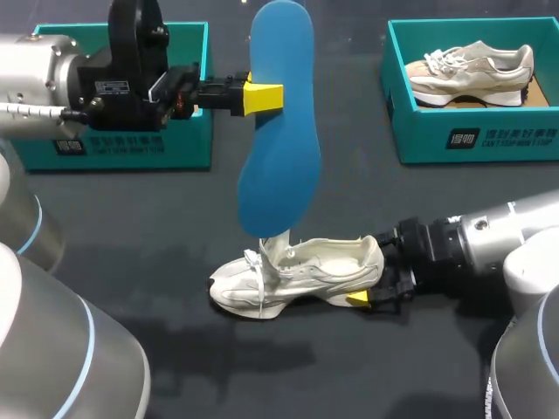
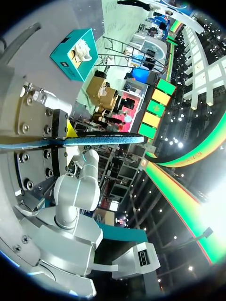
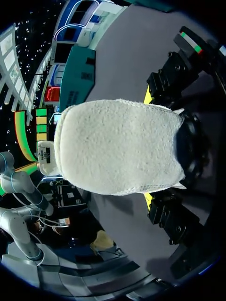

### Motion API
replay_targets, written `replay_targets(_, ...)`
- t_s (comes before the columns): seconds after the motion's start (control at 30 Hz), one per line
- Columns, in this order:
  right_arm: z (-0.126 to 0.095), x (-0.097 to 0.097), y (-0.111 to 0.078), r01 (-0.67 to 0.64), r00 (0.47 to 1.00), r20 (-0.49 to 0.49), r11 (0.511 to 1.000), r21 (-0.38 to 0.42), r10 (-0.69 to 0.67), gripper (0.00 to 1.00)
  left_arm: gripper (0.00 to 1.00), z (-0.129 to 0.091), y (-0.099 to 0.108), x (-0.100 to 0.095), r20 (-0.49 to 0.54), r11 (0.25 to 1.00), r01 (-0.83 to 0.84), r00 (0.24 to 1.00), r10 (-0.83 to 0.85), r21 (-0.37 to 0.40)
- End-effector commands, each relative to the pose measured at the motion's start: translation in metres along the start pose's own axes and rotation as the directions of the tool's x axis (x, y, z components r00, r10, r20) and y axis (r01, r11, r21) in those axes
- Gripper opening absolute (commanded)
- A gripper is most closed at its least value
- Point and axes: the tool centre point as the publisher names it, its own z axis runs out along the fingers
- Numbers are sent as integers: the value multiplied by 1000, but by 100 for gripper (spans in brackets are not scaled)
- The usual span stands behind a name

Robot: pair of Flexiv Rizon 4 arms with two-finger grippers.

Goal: Take the shoe out of the shoebox, open the shoe tongue, remove and reinsert the insole, then place the shoe into the shoebox

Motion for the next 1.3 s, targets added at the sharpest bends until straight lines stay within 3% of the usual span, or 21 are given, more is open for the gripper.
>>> replay_targets(0.03, -16, 8, 7, -13, 1000, 23, 995, 99, 11, 100, 0, 1, 1, 0, 1, 1000, 0, 1000, 0, 0)
replay_targets(0.33, -37, 7, 12, -45, 998, 52, 933, 358, 29, 100, 0, 1, 1, 0, 1, 1000, 0, 1000, 0, 0)
replay_targets(0.47, -44, 7, 20, -45, 999, 47, 870, 491, 24, 100, 0, 1, 1, 0, 1, 1000, 0, 1000, 0, 0)
replay_targets(0.63, -52, 9, 33, -42, 999, 48, 807, 588, 17, 100, 0, 1, 1, 0, 1, 1000, 0, 1000, 0, 0)
replay_targets(0.77, -54, 10, 40, -57, 998, 53, 725, 686, 29, 100, 0, 1, 1, 0, 1, 1000, 0, 1000, 0, 0)
replay_targets(0.87, -52, 10, 46, -94, 996, 74, 607, 789, 59, 100, 0, 1, 1, 0, 1, 1000, 0, 1000, 0, 0)
replay_targets(1.3, -52, 12, 48, -97, 995, 77, 596, 797, 59, 100, 0, 1, 1, 0, 1, 1000, 0, 1000, 0, 0)
